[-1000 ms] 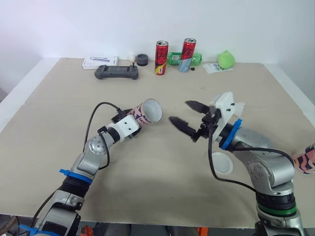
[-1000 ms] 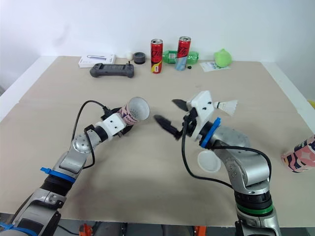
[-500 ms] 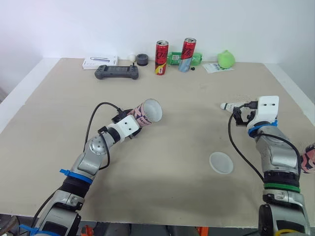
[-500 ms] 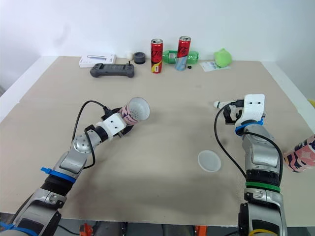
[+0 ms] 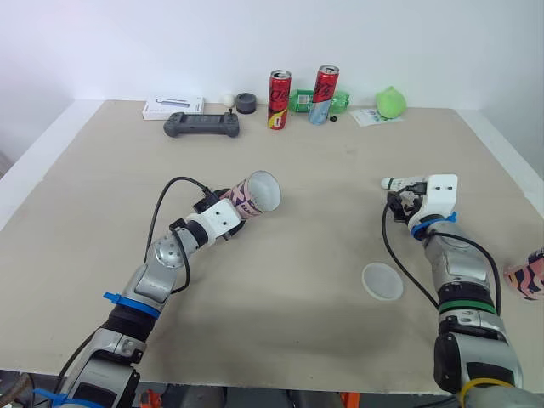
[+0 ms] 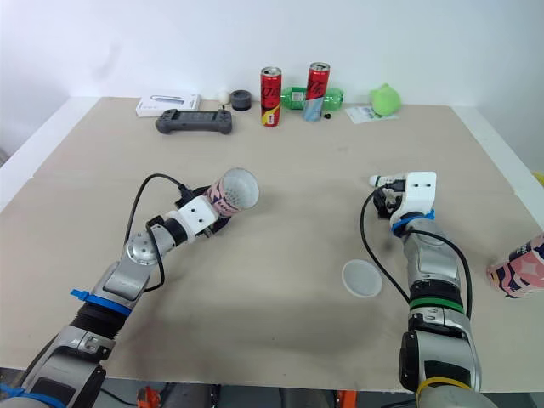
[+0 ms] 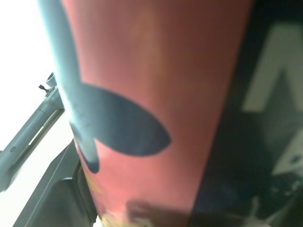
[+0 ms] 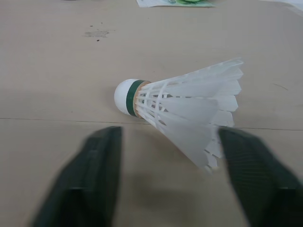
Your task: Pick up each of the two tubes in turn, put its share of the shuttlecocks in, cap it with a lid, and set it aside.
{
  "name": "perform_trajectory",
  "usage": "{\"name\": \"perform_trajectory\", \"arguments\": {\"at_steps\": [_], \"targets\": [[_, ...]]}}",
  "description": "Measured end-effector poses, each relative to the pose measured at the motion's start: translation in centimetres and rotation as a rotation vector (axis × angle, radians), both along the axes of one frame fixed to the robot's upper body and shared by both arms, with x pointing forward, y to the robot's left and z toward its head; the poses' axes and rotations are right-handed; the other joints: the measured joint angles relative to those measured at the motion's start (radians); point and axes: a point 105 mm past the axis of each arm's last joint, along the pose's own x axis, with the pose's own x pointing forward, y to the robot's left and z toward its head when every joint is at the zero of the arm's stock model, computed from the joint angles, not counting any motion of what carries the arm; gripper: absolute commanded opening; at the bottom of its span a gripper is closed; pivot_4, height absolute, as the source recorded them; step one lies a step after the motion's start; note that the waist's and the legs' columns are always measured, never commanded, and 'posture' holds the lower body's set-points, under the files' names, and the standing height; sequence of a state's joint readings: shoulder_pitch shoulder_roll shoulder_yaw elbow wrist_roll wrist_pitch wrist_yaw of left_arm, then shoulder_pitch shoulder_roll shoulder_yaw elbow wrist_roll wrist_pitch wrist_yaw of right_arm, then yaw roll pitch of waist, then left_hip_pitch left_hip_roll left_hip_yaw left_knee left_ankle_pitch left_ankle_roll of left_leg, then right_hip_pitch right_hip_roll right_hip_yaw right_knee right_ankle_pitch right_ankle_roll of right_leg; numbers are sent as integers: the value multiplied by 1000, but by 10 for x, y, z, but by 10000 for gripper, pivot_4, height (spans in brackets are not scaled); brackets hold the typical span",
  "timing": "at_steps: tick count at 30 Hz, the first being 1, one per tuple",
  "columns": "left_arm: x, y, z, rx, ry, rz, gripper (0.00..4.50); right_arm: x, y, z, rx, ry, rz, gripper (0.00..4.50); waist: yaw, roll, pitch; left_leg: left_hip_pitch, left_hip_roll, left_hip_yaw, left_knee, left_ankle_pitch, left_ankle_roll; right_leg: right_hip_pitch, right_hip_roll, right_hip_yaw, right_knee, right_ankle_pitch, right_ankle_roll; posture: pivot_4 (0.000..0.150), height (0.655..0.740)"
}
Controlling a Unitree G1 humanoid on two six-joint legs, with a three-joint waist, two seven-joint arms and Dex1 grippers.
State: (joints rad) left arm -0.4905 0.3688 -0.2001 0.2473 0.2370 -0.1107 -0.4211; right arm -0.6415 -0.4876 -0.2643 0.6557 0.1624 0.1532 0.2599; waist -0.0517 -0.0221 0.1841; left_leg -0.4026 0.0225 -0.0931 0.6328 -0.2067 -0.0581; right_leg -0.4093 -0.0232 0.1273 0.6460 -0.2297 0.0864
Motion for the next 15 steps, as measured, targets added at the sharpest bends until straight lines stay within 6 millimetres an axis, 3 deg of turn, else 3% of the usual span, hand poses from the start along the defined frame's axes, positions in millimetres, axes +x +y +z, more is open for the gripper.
{"name": "perform_trajectory", "arguments": {"at_steps": [4,11,14,15], "targets": [[0,0,0,0,0,0,35718,0,1,-2,3,3,0,186,0,0,0,0,0,0,0,0,0,0,0,0,0,0,0,1500,7400],[0,0,0,0,0,0,35718,-1,7,0,-13,-9,39,186,0,0,0,0,0,0,0,0,0,0,0,0,0,0,0,1500,7400],[-1,0,1,1,-2,-2,35718,-12,33,10,-68,-55,222,186,0,0,0,0,0,0,-1,0,0,0,0,0,0,-1,2,1500,7400],[-1,-2,1,-1,-6,-7,35718,-25,47,18,-90,-67,345,186,1,4,2,-2,0,-1,-1,0,0,-1,0,0,0,-2,3,1500,7400]]}}
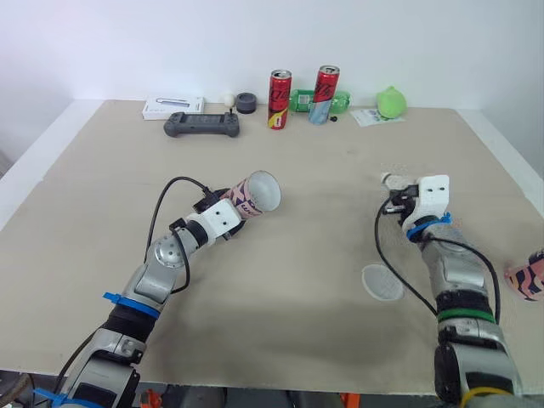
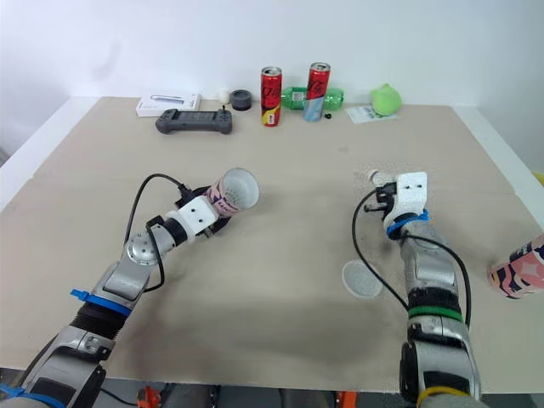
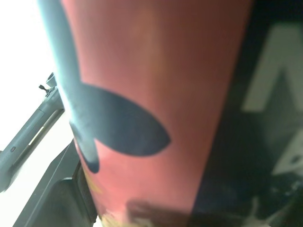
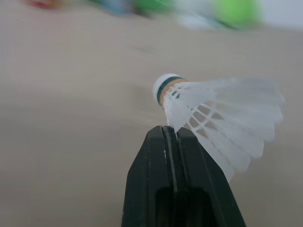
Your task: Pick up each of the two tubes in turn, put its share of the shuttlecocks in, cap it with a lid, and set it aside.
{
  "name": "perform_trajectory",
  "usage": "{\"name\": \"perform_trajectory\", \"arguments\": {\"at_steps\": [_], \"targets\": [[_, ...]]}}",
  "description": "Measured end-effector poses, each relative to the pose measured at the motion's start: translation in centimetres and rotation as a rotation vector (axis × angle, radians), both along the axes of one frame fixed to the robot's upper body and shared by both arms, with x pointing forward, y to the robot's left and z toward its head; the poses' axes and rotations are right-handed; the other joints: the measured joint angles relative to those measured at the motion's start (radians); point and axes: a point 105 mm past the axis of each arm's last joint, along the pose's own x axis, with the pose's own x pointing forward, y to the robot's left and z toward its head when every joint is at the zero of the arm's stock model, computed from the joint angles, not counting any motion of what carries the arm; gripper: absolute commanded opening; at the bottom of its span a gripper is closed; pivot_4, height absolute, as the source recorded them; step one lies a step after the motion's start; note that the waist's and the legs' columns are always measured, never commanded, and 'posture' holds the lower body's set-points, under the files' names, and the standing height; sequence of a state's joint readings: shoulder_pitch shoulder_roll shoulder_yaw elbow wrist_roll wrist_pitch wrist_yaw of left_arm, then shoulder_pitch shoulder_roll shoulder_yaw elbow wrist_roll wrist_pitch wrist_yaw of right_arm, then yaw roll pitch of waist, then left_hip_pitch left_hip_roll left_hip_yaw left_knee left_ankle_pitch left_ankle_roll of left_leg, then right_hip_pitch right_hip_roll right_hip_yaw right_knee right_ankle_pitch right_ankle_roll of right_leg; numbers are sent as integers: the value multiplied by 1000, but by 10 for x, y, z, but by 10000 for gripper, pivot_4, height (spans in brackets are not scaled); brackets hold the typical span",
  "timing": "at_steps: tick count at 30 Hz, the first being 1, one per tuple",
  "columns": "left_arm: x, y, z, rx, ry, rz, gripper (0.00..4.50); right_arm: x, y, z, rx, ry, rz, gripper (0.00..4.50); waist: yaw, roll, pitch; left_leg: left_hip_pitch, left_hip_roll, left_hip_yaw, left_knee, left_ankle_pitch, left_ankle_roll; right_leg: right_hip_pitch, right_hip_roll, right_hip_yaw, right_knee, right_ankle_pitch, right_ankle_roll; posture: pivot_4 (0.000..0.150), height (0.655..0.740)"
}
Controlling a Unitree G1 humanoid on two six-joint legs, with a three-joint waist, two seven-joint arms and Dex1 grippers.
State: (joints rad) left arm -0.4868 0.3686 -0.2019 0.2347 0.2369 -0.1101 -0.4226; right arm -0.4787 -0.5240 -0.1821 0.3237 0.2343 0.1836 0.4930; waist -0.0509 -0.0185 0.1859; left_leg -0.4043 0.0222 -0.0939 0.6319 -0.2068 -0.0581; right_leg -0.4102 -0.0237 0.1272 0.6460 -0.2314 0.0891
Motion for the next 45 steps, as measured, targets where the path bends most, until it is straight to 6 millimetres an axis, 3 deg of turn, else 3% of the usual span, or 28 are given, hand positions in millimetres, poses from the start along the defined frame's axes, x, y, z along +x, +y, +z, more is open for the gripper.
{"name": "perform_trajectory", "arguments": {"at_steps": [2,4,7,11,18,21,25,28,33,34,37,41,45], "targets": [[-1,1,1,2,-3,2,35718,-28,37,22,-38,-12,266,186,1,4,2,0,0,0,0,0,0,0,0,0,0,-1,2,1500,7400],[0,3,0,4,3,10,35718,-58,77,59,-81,-56,515,186,-4,6,3,1,0,-1,0,0,0,1,0,-1,0,-1,2,1500,7400],[0,4,-2,5,15,18,35718,-84,110,91,-159,-106,680,186,-4,4,3,2,1,-2,2,0,0,2,1,-2,0,0,3,1500,7400],[1,3,-2,5,18,20,35718,-95,139,85,-229,-69,780,186,-3,4,2,3,1,-1,2,1,0,2,0,-2,0,-1,1,1500,7400],[2,-1,-1,4,15,10,35718,-83,170,61,-349,-52,785,186,3,4,2,0,1,-1,2,1,0,0,0,-2,0,1,3,1500,7400],[2,-1,0,4,15,9,35718,-82,176,66,-343,-73,790,9396,3,4,2,0,0,-1,2,1,0,1,0,-2,0,1,3,1500,7400],[2,-1,-1,3,14,11,35718,-84,179,75,-318,-69,830,29496,3,4,2,0,0,-1,2,1,0,1,0,-2,0,1,3,1500,7400],[2,-1,-1,3,14,12,35718,-85,178,88,-352,-75,865,26573,2,4,2,0,0,-1,2,1,0,0,0,-2,0,1,2,1500,7400],[2,-1,-1,3,15,13,35718,-71,176,115,-542,-141,881,2515,1,4,2,1,1,0,2,1,0,0,0,-2,0,1,2,1500,7400],[2,-1,-1,2,14,12,35718,-68,177,115,-584,-146,883,724,1,4,2,1,1,0,1,1,0,0,0,-3,0,1,2,1500,7400],[3,-3,0,2,14,10,35718,-57,188,106,-693,-134,914,724,2,4,2,1,1,0,1,1,0,-1,0,-3,0,1,2,1500,7400],[3,-9,0,1,11,-3,35718,-33,214,74,-980,-117,955,724,1,4,2,0,1,0,0,1,0,-2,0,-2,0,1,2,1500,7400],[2,-12,1,0,6,-7,35718,-31,231,61,-1082,-156,1008,724,3,4,2,-2,1,-1,0,1,-1,-3,0,-2,0,4,-5,1500,7400]]}}
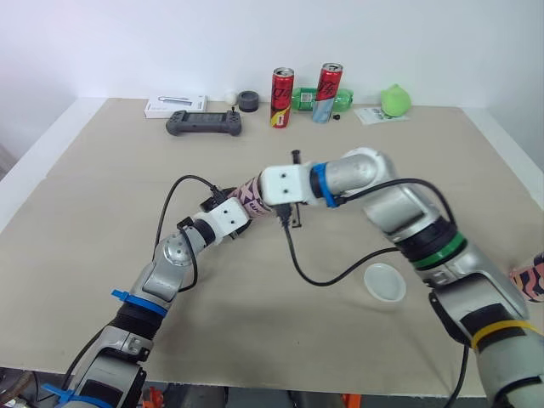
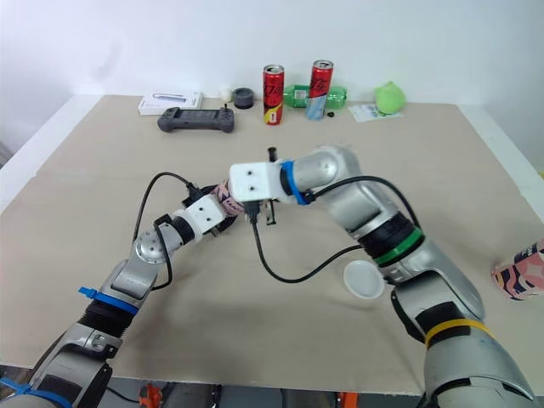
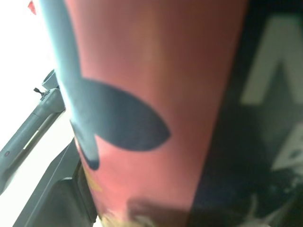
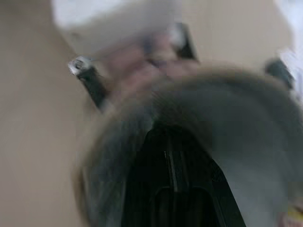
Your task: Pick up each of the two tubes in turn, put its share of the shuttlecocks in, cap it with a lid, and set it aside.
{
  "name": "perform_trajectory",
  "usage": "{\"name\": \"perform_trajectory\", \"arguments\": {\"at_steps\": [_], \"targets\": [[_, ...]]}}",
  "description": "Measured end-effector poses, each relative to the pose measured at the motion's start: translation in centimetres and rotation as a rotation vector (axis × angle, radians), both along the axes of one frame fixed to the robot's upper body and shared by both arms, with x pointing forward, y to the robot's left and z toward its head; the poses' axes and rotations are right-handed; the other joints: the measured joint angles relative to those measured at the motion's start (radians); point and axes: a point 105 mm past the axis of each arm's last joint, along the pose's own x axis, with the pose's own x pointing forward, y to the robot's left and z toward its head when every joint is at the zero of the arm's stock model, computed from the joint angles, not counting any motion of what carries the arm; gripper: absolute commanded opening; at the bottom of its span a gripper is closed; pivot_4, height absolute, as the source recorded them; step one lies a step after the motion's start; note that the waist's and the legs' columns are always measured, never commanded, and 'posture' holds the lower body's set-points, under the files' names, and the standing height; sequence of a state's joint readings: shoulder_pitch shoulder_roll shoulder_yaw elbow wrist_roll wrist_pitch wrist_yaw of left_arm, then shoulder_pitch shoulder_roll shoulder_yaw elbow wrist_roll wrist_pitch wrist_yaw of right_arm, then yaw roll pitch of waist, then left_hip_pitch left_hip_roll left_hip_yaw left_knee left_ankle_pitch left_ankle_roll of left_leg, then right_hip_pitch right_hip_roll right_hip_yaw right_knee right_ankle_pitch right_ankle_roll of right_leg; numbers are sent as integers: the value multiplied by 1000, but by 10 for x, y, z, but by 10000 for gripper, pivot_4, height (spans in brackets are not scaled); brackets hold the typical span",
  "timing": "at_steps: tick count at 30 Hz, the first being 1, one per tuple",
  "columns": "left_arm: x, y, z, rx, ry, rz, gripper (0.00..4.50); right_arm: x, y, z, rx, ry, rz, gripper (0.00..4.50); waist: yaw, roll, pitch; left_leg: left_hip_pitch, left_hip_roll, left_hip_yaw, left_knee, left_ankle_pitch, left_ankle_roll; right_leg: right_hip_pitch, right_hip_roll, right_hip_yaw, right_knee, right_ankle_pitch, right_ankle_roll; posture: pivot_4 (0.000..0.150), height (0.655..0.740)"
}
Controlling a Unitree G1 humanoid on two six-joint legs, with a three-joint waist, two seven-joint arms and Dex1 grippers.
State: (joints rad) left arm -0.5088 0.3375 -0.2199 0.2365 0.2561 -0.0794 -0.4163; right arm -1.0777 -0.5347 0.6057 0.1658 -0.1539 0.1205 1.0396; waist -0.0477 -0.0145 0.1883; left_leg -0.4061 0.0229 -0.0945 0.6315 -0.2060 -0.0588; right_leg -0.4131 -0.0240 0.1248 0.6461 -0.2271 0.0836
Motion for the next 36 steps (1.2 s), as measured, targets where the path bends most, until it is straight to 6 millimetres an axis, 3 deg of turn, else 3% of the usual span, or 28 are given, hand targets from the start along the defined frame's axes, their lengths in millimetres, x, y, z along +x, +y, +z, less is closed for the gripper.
{"name": "perform_trajectory", "arguments": {"at_steps": [7,11,17,23,24,28,32,35,36], "targets": [[1,4,-3,-4,8,26,35718,0,10,-3,-8,-5,42,724,-2,0,0,3,2,0,0,2,0,1,1,-2,0,1,0,1500,7400],[-1,2,-2,-6,3,17,35718,-9,-3,10,35,19,49,724,-1,0,0,1,2,0,0,2,0,0,1,-3,0,0,0,1500,7400],[-2,1,-2,-7,2,9,35718,-34,-28,52,108,-10,64,724,0,0,0,1,1,-1,0,2,0,1,1,-3,0,0,-1,1500,7400],[-2,-3,-2,-59,27,-7,35718,-52,-55,61,245,130,7,724,2,0,0,1,0,-1,1,2,0,2,0,-2,0,-2,2,1500,7400],[-5,-9,-1,-129,59,-50,35718,-54,-72,56,262,181,-47,724,5,0,0,0,-1,-2,1,2,0,2,-1,-3,-1,-2,2,1500,7400],[-26,-29,1,-407,189,-210,35718,-59,-120,28,252,360,-227,13416,5,0,0,-1,-3,-1,1,1,0,2,-4,-2,-1,-3,0,1500,7400],[-43,-39,9,-554,259,-346,35718,-64,-158,10,203,438,-367,32501,0,0,1,1,-2,-1,0,0,1,2,-3,-2,-1,-6,4,1500,7400],[-53,-39,-6,-588,343,-375,35718,-67,-187,-10,176,500,-475,44774,-1,0,0,3,-1,0,0,0,1,3,-2,-2,-1,-6,5,1500,7400],[-58,-38,-16,-594,393,-380,35718,-69,-200,-24,179,541,-523,44774,-1,-1,1,3,-1,0,1,0,1,4,-1,-2,-1,-5,5,1500,7400]]}}
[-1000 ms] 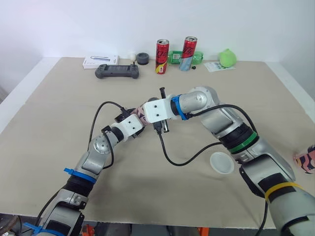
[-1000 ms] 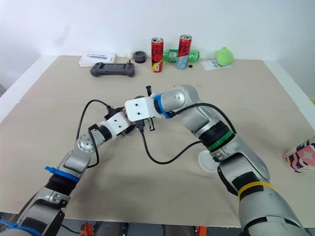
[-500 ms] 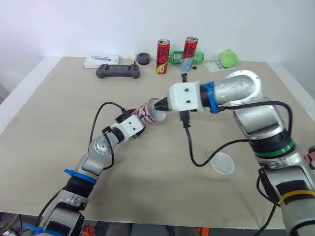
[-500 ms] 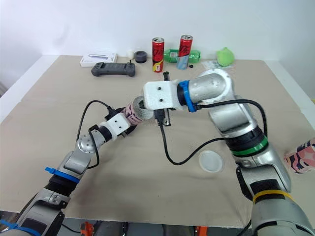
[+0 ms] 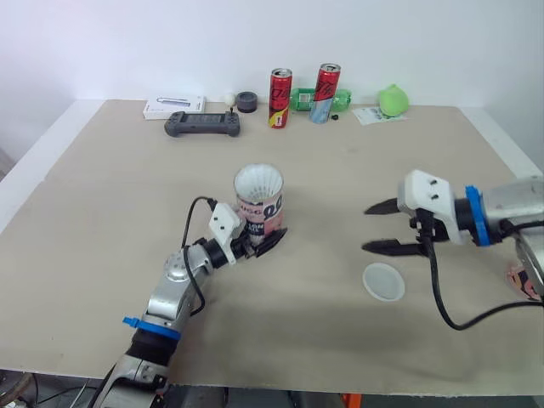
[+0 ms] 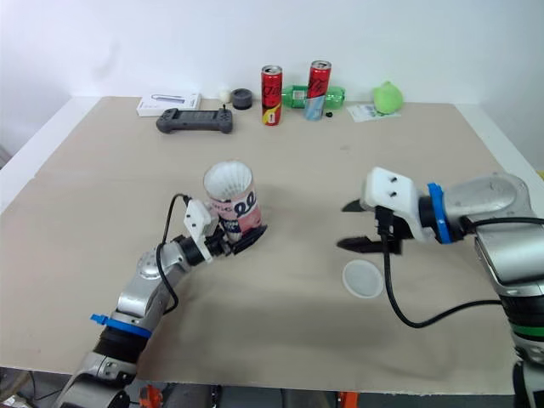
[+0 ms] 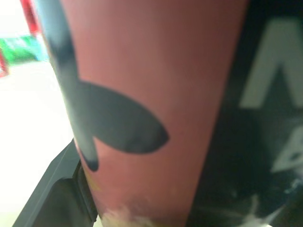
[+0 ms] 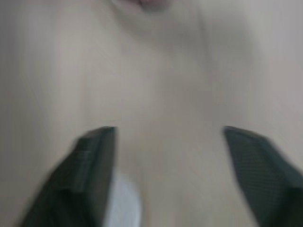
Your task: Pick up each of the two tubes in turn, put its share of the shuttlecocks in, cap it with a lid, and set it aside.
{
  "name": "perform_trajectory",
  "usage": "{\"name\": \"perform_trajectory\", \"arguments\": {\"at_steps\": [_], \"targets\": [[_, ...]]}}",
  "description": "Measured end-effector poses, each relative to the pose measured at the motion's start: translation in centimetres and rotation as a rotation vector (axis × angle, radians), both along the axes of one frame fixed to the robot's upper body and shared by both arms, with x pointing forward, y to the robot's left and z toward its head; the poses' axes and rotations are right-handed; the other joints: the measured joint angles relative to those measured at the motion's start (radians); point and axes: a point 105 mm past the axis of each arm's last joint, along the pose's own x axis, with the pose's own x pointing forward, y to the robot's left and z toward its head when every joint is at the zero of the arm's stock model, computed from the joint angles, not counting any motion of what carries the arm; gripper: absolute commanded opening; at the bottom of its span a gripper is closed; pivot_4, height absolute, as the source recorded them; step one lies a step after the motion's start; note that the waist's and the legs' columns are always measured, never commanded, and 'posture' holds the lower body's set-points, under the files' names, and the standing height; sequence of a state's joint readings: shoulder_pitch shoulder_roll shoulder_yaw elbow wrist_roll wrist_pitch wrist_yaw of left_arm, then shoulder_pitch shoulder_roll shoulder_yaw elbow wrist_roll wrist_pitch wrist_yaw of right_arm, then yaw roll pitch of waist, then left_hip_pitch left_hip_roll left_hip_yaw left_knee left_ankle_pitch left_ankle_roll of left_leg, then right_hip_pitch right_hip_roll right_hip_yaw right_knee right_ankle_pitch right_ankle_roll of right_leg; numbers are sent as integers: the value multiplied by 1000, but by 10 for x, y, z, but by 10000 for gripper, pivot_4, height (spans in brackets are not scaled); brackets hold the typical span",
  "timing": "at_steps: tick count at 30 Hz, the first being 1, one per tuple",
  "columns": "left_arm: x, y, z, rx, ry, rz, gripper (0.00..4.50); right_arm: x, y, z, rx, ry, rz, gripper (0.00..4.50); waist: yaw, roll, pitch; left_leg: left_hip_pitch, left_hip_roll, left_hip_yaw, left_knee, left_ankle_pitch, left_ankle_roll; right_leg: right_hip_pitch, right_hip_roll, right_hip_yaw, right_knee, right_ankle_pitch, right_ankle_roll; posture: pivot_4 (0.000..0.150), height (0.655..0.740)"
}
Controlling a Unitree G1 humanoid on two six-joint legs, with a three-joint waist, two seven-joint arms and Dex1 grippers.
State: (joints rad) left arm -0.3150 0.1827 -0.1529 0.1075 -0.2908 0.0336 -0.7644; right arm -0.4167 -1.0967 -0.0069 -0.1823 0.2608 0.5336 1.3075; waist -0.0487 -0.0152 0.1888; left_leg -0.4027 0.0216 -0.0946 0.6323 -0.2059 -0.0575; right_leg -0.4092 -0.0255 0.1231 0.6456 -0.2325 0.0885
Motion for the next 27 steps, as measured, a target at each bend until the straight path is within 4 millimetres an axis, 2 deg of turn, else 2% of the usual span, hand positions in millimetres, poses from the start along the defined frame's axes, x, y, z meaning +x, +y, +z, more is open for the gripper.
{"name": "perform_trajectory", "arguments": {"at_steps": [3,9,12,18,19,20,27], "targets": [[-8,-2,-14,10,53,-36,35718,-2,-14,-23,10,68,-59,44774,0,1,1,-1,0,2,2,0,0,0,0,2,0,2,2,1500,7400],[-11,-3,-19,35,29,-48,35718,6,-22,-46,41,86,-115,44774,0,1,0,1,0,3,4,1,-1,2,0,3,0,1,1,1500,7400],[-11,-2,-21,45,16,-47,35718,6,-24,-61,27,107,-120,36686,0,2,0,2,0,3,4,1,-1,2,0,3,0,1,0,1500,7400],[-11,1,-26,55,20,-41,35718,6,-24,-65,7,98,-93,9528,-1,-1,-4,7,0,4,4,1,-1,6,0,4,0,1,0,1500,7400],[-11,2,-26,56,22,-39,35718,7,-25,-66,7,98,-96,3435,-1,-2,-4,9,1,5,4,1,-1,7,0,4,0,1,0,1500,7400],[-12,2,-27,57,23,-39,35718,7,-26,-66,6,98,-101,471,-1,-2,-5,9,1,6,4,1,-1,7,0,5,0,1,0,1500,7400],[-11,3,-27,58,25,-41,35718,7,-24,-64,27,112,-98,471,-1,-3,-8,10,1,9,3,0,-1,7,1,7,0,1,0,1500,7400]]}}
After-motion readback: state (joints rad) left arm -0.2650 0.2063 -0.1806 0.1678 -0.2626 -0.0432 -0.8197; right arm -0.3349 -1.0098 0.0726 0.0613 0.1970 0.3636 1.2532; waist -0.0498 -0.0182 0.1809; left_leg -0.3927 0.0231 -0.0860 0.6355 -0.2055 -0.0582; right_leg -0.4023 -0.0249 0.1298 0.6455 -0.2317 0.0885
